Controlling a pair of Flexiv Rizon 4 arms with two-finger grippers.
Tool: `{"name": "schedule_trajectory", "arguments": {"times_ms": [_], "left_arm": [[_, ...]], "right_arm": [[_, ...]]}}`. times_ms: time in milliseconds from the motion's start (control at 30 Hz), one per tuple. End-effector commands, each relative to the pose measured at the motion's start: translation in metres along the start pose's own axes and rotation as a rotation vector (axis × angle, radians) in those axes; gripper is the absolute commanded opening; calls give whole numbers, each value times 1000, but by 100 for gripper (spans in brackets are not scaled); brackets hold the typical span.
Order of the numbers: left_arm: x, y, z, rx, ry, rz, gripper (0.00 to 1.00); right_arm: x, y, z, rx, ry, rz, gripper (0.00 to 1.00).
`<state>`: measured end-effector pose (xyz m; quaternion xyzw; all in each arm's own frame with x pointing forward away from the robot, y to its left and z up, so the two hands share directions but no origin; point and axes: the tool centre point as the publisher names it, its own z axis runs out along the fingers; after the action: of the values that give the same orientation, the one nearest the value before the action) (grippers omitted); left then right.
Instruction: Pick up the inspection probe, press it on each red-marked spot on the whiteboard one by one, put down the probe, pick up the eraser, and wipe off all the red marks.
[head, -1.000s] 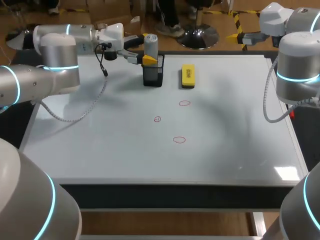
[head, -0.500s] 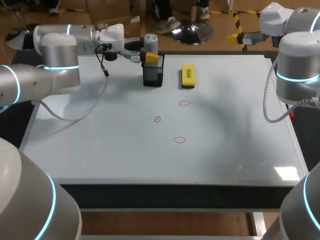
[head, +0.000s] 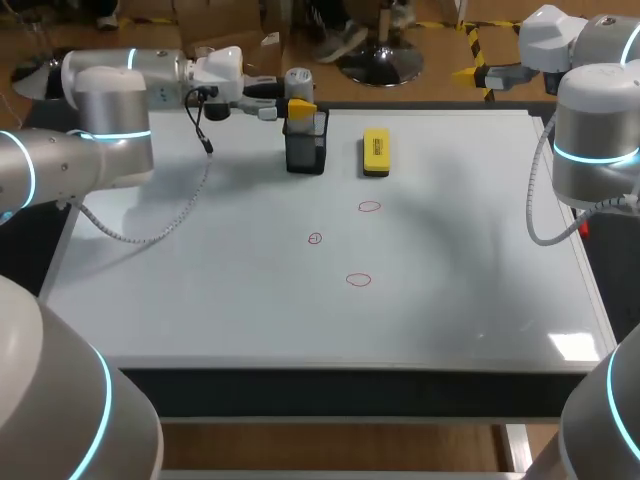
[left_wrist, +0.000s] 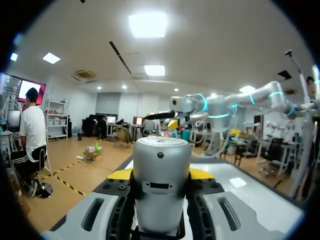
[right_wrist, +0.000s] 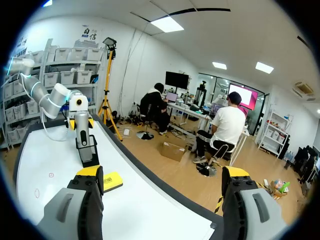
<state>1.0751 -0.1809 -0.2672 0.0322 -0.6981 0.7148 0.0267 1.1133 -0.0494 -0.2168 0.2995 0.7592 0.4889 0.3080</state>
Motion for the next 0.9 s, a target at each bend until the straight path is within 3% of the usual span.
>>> {"name": "schedule_trajectory", "arguments": {"times_ms": [33,400,900], "left_arm": [[3,-8,4,-26,-3,0,0],[7,-36,18,-38,-3,13,0],[17,-85,7,-19,-2,58,0]], "right_arm": [[0,0,0,1,1,0,100],[0,0,0,1,1,0,100],[0,0,0,1,1,0,100]]}}
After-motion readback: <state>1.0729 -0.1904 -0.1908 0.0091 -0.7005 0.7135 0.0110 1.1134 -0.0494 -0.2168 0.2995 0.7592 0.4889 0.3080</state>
